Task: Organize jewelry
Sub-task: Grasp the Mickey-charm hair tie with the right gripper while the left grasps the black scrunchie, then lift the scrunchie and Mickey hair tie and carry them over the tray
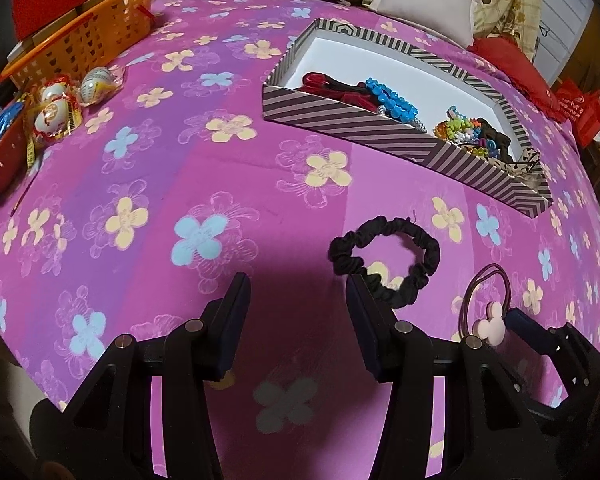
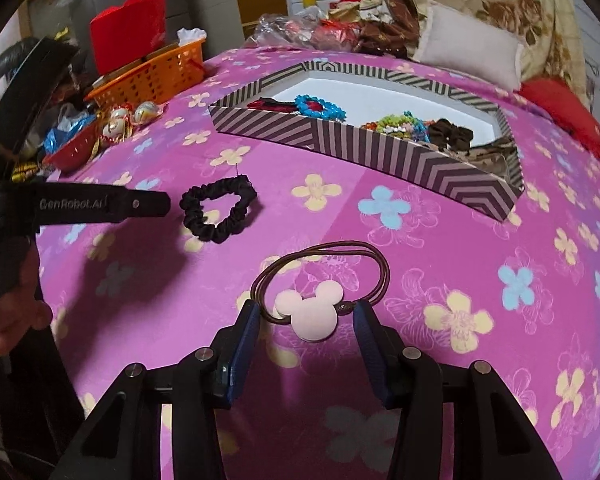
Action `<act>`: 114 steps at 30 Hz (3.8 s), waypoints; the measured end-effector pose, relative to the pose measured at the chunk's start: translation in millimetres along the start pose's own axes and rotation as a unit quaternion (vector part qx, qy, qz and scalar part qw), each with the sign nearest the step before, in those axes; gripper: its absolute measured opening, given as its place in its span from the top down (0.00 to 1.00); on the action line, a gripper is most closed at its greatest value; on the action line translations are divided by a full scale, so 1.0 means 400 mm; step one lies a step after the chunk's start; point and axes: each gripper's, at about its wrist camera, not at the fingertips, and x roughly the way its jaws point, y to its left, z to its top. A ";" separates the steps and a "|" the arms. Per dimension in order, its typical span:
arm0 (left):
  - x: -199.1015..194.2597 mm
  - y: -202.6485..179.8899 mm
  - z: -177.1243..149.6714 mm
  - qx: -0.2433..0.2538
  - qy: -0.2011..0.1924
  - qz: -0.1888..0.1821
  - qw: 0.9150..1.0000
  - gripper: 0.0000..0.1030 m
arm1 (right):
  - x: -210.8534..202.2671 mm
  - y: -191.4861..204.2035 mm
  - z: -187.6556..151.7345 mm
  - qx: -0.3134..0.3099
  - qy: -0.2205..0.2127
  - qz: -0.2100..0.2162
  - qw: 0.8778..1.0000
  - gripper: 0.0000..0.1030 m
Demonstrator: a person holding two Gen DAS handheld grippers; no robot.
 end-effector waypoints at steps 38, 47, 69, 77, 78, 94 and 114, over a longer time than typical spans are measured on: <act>0.019 -0.024 0.028 0.019 0.003 -0.020 1.000 0.93 | 0.008 0.017 0.011 -0.036 0.005 -0.014 0.999 0.60; 0.026 -0.029 0.028 0.021 0.008 -0.022 1.000 0.93 | -0.002 0.005 0.000 -0.023 -0.008 0.001 1.000 0.76; 0.015 -0.031 0.031 0.024 0.004 -0.023 0.999 0.93 | 0.034 0.007 0.048 -0.014 0.007 -0.005 1.000 0.64; 0.038 -0.034 0.030 0.020 0.015 -0.025 0.999 0.93 | 0.041 0.020 0.053 -0.025 0.011 -0.007 1.000 0.60; 0.041 -0.034 0.030 0.019 0.016 -0.025 0.999 0.93 | 0.040 0.021 0.050 -0.026 0.007 -0.010 1.000 0.62; -0.020 -0.042 0.057 0.031 -0.004 -0.049 0.998 0.93 | -0.052 0.011 0.054 -0.006 -0.035 0.006 0.999 0.66; -0.156 -0.089 0.159 0.053 -0.062 -0.055 0.995 0.93 | -0.174 -0.053 0.178 -0.002 -0.102 -0.028 0.994 0.66</act>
